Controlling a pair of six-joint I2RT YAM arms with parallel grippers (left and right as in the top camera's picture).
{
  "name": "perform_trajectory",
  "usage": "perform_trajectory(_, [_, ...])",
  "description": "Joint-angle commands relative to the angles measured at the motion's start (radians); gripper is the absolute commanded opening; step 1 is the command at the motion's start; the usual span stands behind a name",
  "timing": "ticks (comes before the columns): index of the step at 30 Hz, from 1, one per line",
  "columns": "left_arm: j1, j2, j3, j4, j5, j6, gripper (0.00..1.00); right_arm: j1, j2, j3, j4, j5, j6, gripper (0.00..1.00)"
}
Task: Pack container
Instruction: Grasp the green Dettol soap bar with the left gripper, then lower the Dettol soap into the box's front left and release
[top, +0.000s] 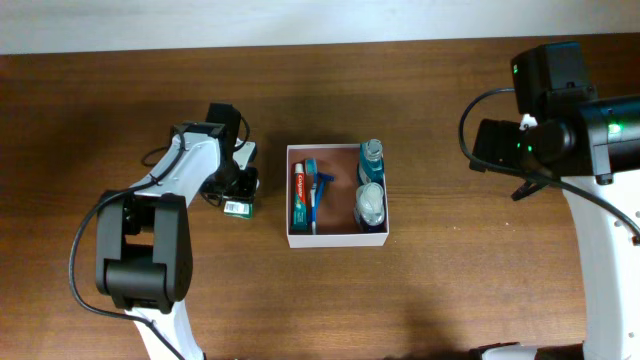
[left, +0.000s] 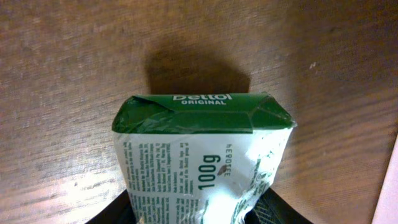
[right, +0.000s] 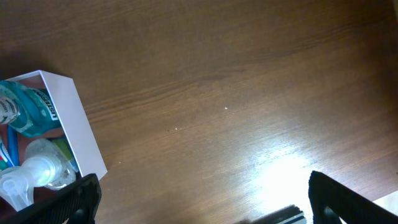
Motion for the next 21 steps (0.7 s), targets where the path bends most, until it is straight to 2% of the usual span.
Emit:
perform_trajectory(1, [0.003, -0.006, 0.076, -0.068, -0.007, -0.017, 0.22, -0.007, 0.002, 0.01, 0.0, 0.016, 0.004, 0.98])
perform_trajectory(7, [-0.003, -0.103, 0.189, -0.189, 0.022, -0.121, 0.2, -0.007, 0.002, 0.01, 0.0, 0.016, 0.004, 0.98])
perform_trajectory(11, [-0.008, -0.21, 0.199, -0.189, 0.126, -0.166, 0.17, -0.007, 0.002, 0.01, 0.0, 0.016, 0.004, 0.98])
perform_trajectory(14, [-0.02, -0.289, 0.199, -0.183, 0.126, -0.24, 0.17, -0.007, 0.002, 0.01, 0.0, 0.016, 0.004, 0.98])
perform_trajectory(15, [-0.034, -0.327, 0.199, -0.177, 0.126, -0.316, 0.17, -0.007, 0.002, 0.01, 0.0, 0.016, 0.004, 0.99])
perform_trajectory(18, [-0.072, -0.373, 0.199, -0.165, 0.125, -0.403, 0.17, -0.007, 0.002, 0.01, 0.0, 0.016, 0.005, 0.98])
perform_trajectory(21, [-0.143, -0.385, 0.199, -0.142, 0.125, -0.41, 0.17, -0.007, 0.002, 0.01, 0.0, 0.016, 0.004, 0.98])
